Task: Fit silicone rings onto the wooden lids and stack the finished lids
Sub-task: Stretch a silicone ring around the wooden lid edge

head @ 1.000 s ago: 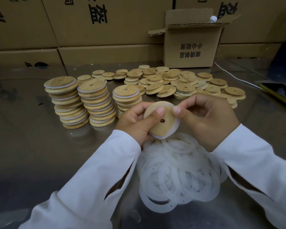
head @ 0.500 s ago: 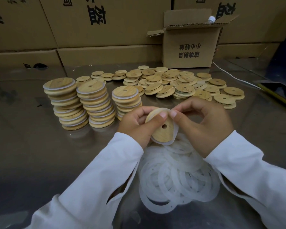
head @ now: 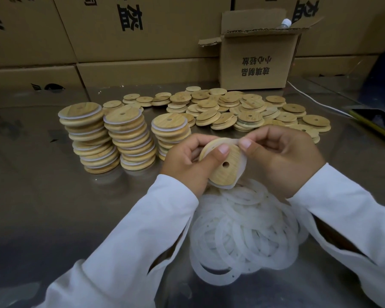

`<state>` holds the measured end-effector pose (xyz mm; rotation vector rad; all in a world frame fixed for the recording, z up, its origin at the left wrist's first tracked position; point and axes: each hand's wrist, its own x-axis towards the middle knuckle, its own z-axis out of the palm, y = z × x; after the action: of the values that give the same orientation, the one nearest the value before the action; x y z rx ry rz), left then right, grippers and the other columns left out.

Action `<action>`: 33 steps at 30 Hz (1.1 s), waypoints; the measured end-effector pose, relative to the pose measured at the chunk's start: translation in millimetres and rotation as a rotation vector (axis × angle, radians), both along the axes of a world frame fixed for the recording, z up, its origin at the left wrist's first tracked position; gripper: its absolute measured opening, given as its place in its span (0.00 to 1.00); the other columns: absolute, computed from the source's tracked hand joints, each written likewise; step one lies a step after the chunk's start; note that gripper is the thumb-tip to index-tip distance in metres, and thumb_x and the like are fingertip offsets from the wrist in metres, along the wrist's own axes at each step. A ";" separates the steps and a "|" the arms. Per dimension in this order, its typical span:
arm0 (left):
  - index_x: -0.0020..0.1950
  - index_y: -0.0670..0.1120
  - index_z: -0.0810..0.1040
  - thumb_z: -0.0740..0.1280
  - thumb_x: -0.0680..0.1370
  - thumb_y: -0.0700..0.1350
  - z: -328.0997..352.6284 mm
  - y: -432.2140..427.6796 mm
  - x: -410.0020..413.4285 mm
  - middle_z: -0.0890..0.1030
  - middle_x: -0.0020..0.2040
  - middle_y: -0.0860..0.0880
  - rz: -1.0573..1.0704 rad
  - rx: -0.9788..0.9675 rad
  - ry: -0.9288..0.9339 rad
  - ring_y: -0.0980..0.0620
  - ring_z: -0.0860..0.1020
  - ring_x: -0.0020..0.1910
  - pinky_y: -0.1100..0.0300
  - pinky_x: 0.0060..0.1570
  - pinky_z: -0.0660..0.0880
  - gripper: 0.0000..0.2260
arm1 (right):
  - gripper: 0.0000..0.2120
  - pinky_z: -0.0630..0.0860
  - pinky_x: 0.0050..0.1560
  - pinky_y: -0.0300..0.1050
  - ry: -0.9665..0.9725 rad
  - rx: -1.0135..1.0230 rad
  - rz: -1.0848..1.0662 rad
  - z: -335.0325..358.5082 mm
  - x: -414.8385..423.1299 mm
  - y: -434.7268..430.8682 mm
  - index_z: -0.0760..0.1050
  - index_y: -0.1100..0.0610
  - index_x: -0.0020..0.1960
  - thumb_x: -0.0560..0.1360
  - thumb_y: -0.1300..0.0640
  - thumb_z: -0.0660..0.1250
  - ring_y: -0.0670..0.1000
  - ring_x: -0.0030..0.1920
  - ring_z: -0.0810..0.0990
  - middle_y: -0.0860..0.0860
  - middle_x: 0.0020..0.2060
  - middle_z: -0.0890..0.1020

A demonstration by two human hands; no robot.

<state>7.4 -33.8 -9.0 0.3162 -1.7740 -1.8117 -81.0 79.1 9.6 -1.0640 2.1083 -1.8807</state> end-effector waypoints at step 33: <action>0.44 0.47 0.79 0.70 0.71 0.40 -5.1 0.5 -2.6 0.84 0.37 0.50 0.143 0.089 -0.005 0.52 0.82 0.39 0.57 0.43 0.79 0.04 | 0.06 0.77 0.45 0.42 0.141 -0.056 -0.175 -19.9 9.0 -5.6 0.78 0.48 0.36 0.70 0.58 0.70 0.43 0.39 0.81 0.42 0.34 0.82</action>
<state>4.8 -33.3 -14.1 0.4708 -1.6339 -1.7918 -72.0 73.5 -10.2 -1.0850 2.3085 -2.0079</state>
